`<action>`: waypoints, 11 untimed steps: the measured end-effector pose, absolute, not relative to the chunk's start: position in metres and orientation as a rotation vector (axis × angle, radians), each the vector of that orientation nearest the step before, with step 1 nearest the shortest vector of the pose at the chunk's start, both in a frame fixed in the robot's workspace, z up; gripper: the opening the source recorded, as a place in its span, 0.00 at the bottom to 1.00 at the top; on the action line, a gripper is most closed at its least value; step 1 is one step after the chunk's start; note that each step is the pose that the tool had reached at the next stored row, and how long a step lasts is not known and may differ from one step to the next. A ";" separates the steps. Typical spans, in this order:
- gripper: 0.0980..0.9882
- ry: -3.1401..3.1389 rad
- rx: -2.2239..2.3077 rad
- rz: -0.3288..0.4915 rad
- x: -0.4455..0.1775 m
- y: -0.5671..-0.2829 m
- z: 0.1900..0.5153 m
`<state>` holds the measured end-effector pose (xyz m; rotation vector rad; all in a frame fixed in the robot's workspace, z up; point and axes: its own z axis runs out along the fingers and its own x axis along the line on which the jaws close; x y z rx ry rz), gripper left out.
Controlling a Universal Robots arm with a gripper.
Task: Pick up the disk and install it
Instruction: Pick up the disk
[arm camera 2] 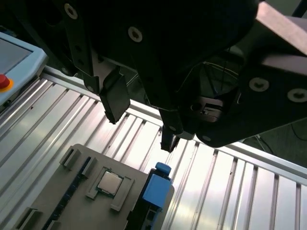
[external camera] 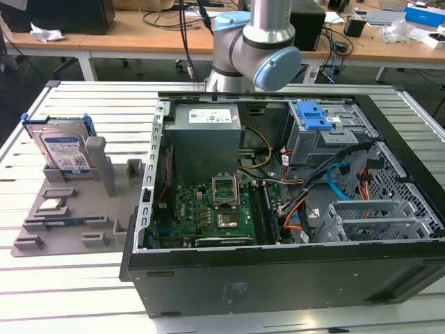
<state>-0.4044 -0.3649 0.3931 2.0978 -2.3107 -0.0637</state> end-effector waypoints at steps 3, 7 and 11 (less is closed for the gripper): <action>0.50 -2.308 2.096 -0.057 -0.401 -0.362 0.393; 0.50 -2.303 2.090 -0.044 -0.393 -0.358 0.391; 0.50 -2.298 2.086 -0.033 -0.386 -0.356 0.389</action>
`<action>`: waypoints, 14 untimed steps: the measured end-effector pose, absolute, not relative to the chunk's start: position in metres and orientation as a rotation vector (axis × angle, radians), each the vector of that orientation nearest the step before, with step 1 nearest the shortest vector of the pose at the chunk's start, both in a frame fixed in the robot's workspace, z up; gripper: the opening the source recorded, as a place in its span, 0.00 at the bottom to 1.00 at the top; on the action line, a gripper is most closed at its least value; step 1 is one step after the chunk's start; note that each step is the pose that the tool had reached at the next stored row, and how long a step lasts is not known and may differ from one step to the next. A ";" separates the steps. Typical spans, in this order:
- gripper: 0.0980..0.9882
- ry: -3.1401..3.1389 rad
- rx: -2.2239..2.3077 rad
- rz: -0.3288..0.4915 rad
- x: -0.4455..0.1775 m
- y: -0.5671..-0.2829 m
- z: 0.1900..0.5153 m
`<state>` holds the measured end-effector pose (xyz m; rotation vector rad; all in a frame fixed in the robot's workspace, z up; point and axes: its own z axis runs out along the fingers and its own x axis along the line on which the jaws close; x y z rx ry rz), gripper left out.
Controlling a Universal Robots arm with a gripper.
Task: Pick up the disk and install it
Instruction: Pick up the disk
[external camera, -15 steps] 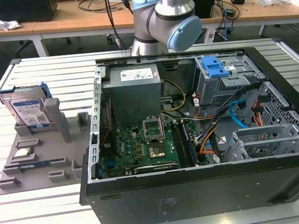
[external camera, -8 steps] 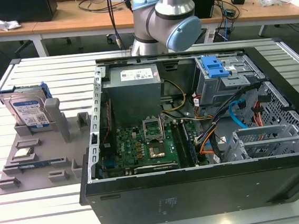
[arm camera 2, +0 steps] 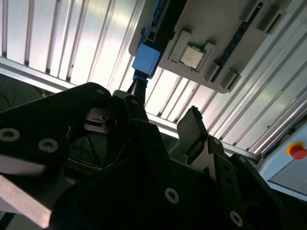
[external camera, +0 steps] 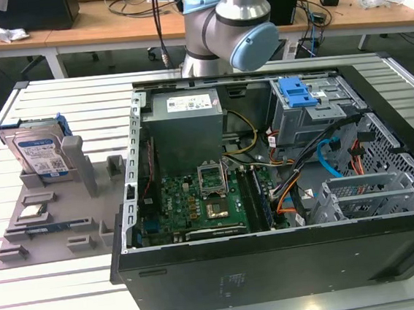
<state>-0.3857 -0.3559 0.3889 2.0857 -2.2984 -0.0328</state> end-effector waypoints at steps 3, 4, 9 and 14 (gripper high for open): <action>0.50 -2.296 2.083 -0.027 -0.381 -0.355 0.387; 0.50 -2.295 2.082 -0.025 -0.380 -0.355 0.386; 0.50 -2.291 2.078 -0.015 -0.372 -0.353 0.382; 0.50 -2.287 2.074 -0.005 -0.367 -0.353 0.378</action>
